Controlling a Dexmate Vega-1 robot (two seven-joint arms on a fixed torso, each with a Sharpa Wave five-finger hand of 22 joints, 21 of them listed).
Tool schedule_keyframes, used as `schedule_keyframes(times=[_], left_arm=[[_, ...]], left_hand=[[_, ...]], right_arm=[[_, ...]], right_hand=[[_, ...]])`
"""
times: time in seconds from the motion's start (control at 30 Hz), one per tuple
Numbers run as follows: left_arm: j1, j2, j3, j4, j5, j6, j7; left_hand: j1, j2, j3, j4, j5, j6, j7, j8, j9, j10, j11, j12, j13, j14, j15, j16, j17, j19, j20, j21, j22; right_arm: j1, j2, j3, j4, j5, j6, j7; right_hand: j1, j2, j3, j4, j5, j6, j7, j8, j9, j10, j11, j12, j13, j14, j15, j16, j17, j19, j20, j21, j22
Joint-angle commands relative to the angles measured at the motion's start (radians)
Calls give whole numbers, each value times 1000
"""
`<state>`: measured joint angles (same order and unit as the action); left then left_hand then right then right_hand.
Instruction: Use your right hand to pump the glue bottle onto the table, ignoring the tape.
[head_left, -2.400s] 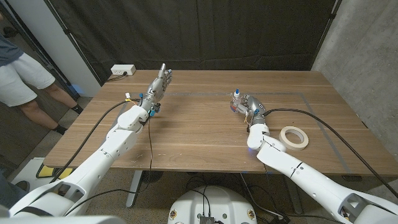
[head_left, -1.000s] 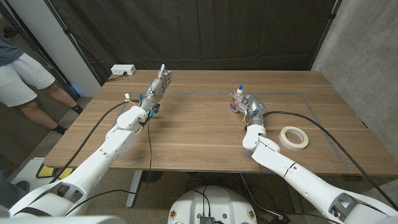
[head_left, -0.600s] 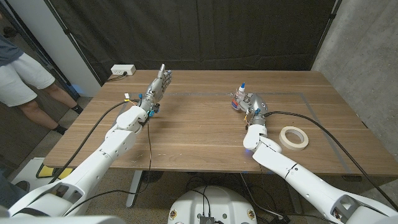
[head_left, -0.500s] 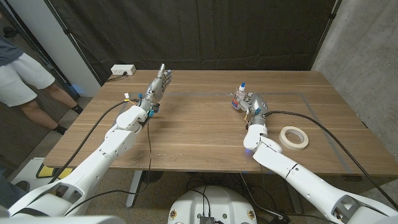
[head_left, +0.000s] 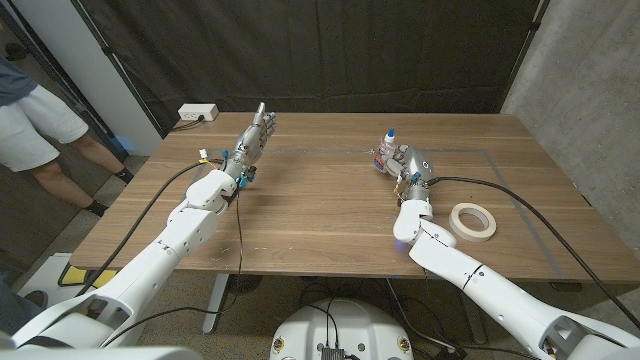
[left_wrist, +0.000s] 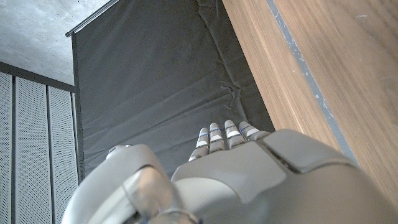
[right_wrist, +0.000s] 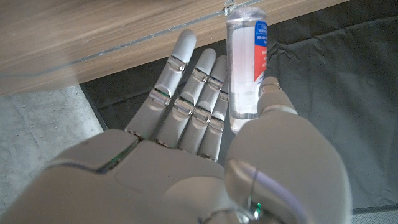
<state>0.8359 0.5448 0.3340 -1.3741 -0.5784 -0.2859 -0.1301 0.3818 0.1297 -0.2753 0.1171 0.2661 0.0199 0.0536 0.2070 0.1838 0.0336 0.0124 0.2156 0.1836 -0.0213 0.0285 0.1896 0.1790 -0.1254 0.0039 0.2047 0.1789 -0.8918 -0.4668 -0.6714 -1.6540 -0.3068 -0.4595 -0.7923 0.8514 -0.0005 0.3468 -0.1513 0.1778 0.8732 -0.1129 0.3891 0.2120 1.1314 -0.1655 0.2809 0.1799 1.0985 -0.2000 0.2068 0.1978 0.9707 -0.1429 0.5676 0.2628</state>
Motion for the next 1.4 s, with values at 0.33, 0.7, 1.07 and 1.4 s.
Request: schedule_keyframes(times=[0.33,0.7,1.07,1.4], left_arm=[[34,21,0,-55,5,22,24],[59,48,-8,-112,21,53,63],[64,47,-9,-116,22,43,67],[62,43,-4,-116,25,43,68]], left_hand=[[9,9,3,-4,-2,10,4,2,3,11,1,1,6,5,4,4,4,-2,7,6,6],[15,14,6,-4,-4,14,4,2,3,16,1,1,6,10,3,5,4,1,7,7,6],[20,17,9,-5,-6,18,5,2,3,20,5,1,6,15,3,5,4,1,7,7,6],[24,19,11,-6,-8,20,5,1,3,22,4,0,6,16,3,4,4,-2,7,6,6]], right_arm=[[-23,-28,8,-59,-67,-38,-17],[2,-85,-20,-91,-176,-51,1],[36,-196,-57,-148,-340,-64,108],[61,-259,-81,-157,-496,-48,184]], right_hand=[[63,46,7,2,0,37,-40,5,3,20,-21,-10,4,-9,-17,-7,3,-15,-57,12,4],[64,41,9,3,-1,35,-47,3,4,21,-33,-22,4,-32,-16,-17,1,-37,-58,19,6],[64,43,10,4,-1,39,-53,4,5,24,-33,-26,5,-31,-18,-16,1,-41,-58,24,6],[64,42,12,5,0,46,-67,6,5,29,-36,-29,5,-30,-18,-15,1,-46,-60,28,6]])
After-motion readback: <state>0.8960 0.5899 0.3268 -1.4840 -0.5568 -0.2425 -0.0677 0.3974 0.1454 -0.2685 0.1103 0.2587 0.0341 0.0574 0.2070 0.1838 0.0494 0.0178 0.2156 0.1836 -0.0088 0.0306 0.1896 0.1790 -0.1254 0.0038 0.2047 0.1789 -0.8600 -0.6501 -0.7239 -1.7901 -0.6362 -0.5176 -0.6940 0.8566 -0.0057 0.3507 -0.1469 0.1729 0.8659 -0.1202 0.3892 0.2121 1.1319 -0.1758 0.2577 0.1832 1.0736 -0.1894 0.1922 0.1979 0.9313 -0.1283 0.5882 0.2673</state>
